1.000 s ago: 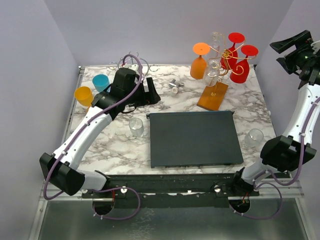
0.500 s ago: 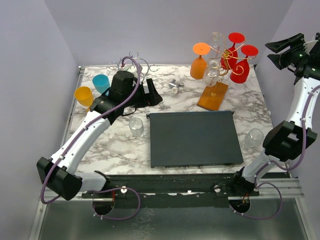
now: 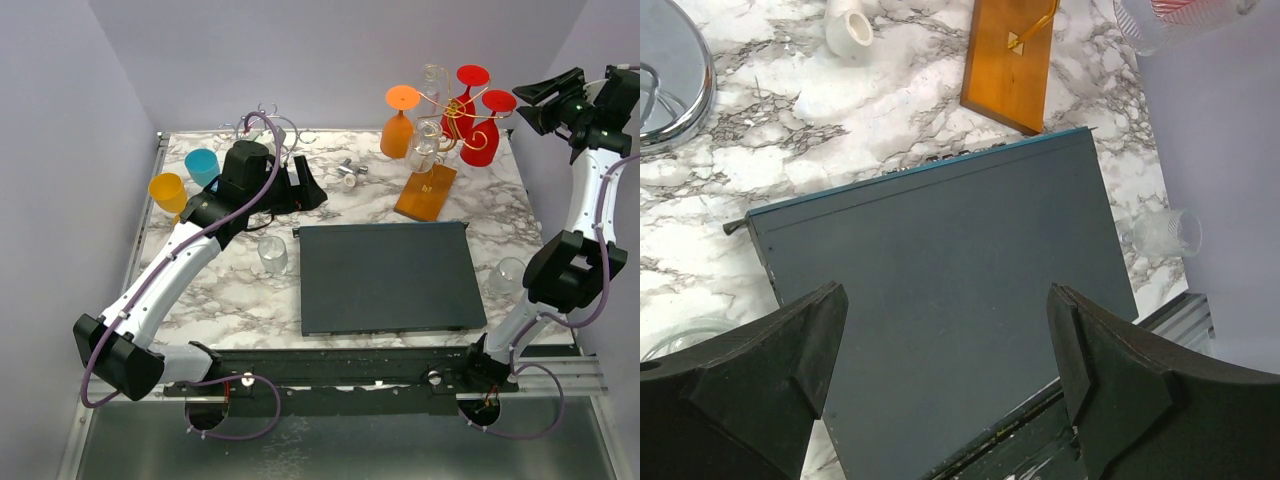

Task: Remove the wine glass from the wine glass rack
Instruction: Pick up the wine glass from the wine rack.

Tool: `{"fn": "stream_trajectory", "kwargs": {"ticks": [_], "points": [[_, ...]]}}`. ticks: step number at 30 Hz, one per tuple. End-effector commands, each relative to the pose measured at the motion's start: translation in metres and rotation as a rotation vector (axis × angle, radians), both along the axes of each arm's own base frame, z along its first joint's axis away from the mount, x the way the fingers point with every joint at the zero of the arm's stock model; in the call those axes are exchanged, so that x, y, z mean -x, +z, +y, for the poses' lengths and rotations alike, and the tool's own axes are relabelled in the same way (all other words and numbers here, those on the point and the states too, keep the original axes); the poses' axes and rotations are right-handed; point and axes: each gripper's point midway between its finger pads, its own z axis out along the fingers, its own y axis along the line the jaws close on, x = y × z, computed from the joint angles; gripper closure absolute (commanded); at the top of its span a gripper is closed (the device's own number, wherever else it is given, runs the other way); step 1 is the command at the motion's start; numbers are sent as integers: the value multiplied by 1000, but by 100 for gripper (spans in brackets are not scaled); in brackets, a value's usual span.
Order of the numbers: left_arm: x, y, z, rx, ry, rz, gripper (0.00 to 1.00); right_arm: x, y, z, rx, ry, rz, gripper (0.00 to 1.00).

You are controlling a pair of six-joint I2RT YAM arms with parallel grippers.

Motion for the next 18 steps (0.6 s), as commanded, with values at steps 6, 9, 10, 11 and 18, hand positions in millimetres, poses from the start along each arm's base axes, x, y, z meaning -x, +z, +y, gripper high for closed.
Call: {"fn": "stream_trajectory", "kwargs": {"ticks": [6, 9, 10, 11, 18], "points": [[0, 7, -5, 26, -17, -17, 12, -19, -13, -3, 13, -23, 7, 47], [0, 5, -6, 25, -18, -14, 12, -20, -16, 0, 12, -18, 10, 51], [0, 5, -6, 24, -17, -13, 12, -21, -16, 0, 12, -16, 8, 52], [0, 4, -6, 23, -17, -12, 12, -21, -16, 1, 11, -14, 6, 52], [-1, 1, -7, 21, -16, -5, 12, -24, -12, 10, 7, 6, -6, 56]]}}
